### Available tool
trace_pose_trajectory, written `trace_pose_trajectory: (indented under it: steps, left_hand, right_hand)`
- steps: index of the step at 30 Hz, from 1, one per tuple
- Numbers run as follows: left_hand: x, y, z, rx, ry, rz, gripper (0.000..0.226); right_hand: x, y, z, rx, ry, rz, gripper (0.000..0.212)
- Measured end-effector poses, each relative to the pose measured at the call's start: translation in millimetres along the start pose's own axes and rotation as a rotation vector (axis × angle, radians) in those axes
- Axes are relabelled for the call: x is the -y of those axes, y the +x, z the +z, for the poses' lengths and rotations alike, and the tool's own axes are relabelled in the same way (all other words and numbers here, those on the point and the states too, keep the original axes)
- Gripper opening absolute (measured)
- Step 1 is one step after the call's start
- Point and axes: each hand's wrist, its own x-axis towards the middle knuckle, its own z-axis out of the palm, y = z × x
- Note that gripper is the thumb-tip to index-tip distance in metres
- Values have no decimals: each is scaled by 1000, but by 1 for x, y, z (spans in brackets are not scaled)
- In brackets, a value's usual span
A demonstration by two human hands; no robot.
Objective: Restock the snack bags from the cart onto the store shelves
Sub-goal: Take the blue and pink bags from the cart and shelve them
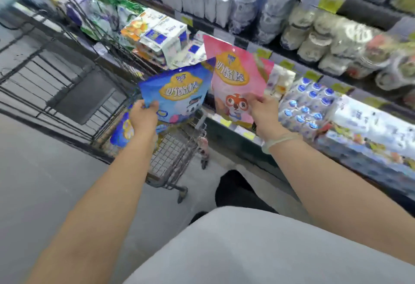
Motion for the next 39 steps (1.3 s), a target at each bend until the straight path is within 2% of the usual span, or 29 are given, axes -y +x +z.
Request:
trace_pose_trajectory:
  steps: [4, 8, 15, 21, 26, 29, 32, 37, 39]
  left_hand:
    - [-14, -50, 61, 178, -2, 78, 29]
    - [-24, -112, 127, 351, -23, 80, 30]
    - [-25, -247, 242, 519, 11, 123, 28]
    - [-1, -378, 331, 680, 34, 106, 24]
    - [16, -457, 383, 797, 58, 76, 24]
    - [21, -501, 415, 857, 97, 82, 27]
    - [21, -537, 448, 919, 114, 91, 27]
    - [19, -580, 510, 979, 131, 91, 7]
    - [21, -593, 535, 1010, 145, 104, 17]
  right_hand:
    - [-14, -18, -83, -165, 59, 49, 27]
    - [-31, -31, -169, -299, 100, 64, 15]
    - [-72, -57, -333, -526, 176, 75, 33]
    - [-115, -93, -482, -639, 217, 81, 29]
    - [-148, -119, -569, -720, 250, 95, 35]
    - [-163, -123, -613, -762, 253, 121, 23]
    - [-175, -117, -650, -805, 298, 148, 26]
    - [-186, -97, -709, -849, 285, 178, 31]
    - [-188, -88, -731, -848, 287, 178, 31]
